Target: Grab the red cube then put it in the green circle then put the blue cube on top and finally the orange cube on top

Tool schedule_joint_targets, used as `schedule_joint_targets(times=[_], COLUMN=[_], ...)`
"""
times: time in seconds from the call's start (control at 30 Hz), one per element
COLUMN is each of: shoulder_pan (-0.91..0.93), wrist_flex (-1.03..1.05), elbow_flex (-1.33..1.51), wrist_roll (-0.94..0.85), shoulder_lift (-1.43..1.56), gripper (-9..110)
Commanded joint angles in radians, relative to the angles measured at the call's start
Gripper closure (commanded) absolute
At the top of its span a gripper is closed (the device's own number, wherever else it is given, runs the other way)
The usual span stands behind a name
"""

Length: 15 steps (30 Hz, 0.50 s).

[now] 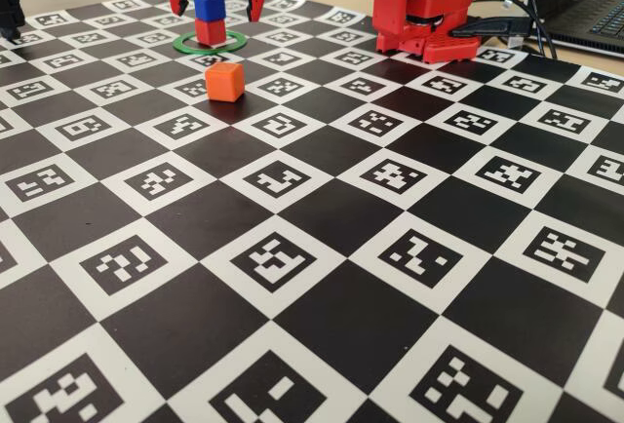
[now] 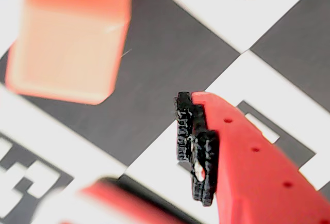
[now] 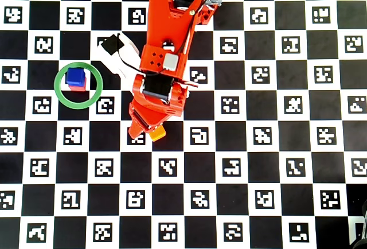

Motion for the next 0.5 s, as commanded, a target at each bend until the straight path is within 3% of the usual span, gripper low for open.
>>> schedule_joint_targets(times=[0.0,0.47], shoulder_pan=[-0.021,-0.034], wrist_flex=[-0.02,-0.183], elbow_flex=[0.003,0.087], wrist_roll=[0.023,0.084], shoulder_lift=[0.005,-0.046], gripper=[62,63])
